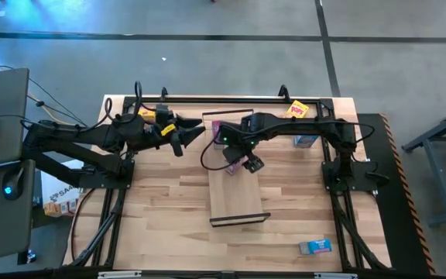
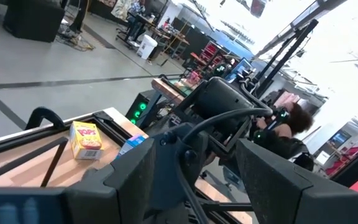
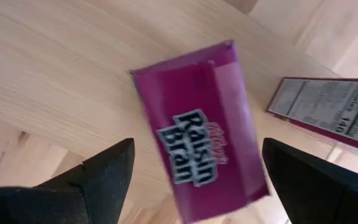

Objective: Stack cereal on shelf
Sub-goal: Put the purple cereal box on the shelf aligned with the other purple cereal box

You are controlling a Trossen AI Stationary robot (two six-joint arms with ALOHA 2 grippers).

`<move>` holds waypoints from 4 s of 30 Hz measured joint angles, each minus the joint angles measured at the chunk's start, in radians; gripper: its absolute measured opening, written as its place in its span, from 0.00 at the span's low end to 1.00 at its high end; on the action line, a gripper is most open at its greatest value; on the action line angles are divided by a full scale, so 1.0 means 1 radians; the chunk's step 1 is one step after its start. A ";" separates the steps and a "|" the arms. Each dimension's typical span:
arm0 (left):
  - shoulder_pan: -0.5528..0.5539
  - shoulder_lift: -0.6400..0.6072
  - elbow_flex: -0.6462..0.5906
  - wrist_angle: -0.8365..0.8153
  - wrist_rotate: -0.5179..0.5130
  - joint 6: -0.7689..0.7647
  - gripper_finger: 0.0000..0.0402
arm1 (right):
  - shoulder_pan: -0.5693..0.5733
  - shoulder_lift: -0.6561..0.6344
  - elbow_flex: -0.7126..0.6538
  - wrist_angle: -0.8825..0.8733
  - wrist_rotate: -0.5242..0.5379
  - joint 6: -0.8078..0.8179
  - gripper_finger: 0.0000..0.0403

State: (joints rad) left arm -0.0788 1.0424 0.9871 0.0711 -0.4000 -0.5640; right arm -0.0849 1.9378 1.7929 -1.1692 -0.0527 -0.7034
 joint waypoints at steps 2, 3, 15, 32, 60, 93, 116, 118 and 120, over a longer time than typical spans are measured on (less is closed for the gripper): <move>0.000 0.000 0.000 -0.001 0.000 0.019 0.54 | 0.002 0.000 -0.004 0.003 -0.010 0.011 0.82; 0.000 0.000 0.000 0.000 0.000 0.027 0.54 | 0.005 0.000 -0.006 0.006 -0.012 0.018 0.82; 0.052 -0.109 -0.001 -0.043 0.001 0.129 0.54 | 0.029 0.014 -0.007 0.032 -0.007 0.136 0.73; 0.075 -0.295 -0.001 -0.166 -0.006 0.265 0.54 | 0.026 0.024 -0.008 0.015 0.023 0.488 0.46; 0.075 -0.401 -0.001 -0.236 -0.028 0.297 0.54 | -0.215 0.019 -0.007 -0.008 0.095 1.671 0.32; 0.075 -0.388 0.000 -0.252 -0.030 0.295 0.54 | -0.202 0.019 -0.007 0.102 0.130 1.716 0.32; 0.075 -0.388 0.000 -0.262 -0.030 0.279 0.54 | -0.187 0.019 -0.007 0.103 0.155 1.732 0.54; 0.075 -0.388 0.000 -0.262 -0.030 0.279 0.54 | -0.182 0.019 -0.007 0.105 0.158 1.736 0.56; 0.075 -0.388 0.000 -0.262 -0.030 0.279 0.54 | -0.182 0.019 -0.007 0.109 0.158 1.735 0.58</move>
State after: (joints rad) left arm -0.0041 0.6547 0.9871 -0.1907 -0.4301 -0.2852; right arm -0.2667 1.9572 1.7855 -1.0597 0.1051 1.0317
